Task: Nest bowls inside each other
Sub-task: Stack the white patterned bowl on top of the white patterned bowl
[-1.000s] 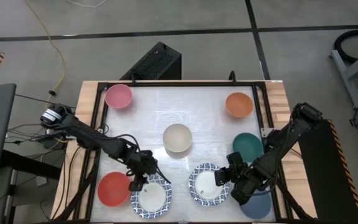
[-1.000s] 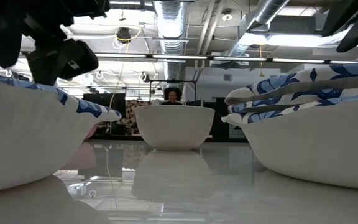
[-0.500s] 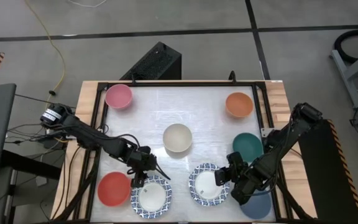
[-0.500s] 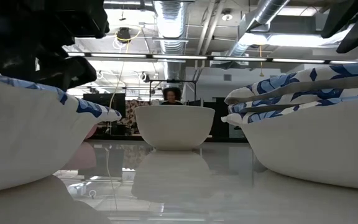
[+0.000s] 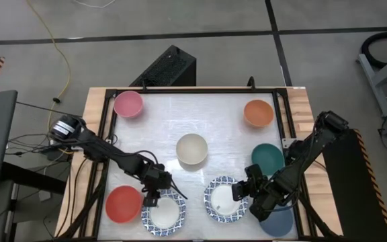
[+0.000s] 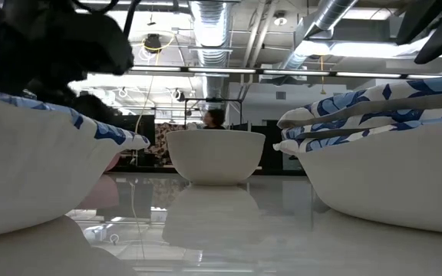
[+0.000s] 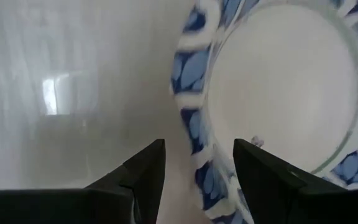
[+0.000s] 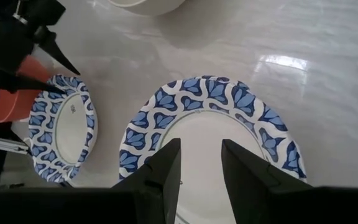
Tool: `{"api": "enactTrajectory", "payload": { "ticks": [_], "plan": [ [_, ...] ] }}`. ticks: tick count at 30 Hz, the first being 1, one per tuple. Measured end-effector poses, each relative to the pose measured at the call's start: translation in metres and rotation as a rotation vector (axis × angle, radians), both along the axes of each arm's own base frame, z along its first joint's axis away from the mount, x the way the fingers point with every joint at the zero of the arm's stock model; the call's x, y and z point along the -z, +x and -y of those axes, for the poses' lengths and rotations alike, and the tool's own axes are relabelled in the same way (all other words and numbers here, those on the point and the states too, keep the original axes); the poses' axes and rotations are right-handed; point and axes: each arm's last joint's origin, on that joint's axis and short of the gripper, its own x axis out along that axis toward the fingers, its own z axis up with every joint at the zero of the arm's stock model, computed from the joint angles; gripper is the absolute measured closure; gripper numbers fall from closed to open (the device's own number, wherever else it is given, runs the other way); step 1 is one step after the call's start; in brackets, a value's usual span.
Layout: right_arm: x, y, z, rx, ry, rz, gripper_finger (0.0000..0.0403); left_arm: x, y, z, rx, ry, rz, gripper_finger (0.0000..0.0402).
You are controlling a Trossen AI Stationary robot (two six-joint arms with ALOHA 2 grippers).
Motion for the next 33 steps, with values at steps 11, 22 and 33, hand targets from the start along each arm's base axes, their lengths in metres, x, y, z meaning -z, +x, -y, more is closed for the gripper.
{"api": "enactTrajectory", "payload": {
  "ticks": [11,22,33],
  "plan": [
    [0.0,0.001,0.0,0.003,0.006,0.006,0.0266,0.004,-0.002,-0.002,-0.051,-0.015,-0.069,0.0313],
    [-0.003,0.005,0.0,0.03,0.0,0.066,0.0266,-0.018,0.02,-0.013,-0.142,-0.05,-0.002,0.0399],
    [-0.021,-0.003,0.009,0.066,0.03,0.142,0.0266,-0.08,0.043,-0.035,-0.304,0.014,-0.021,0.0401]
  ]
}}
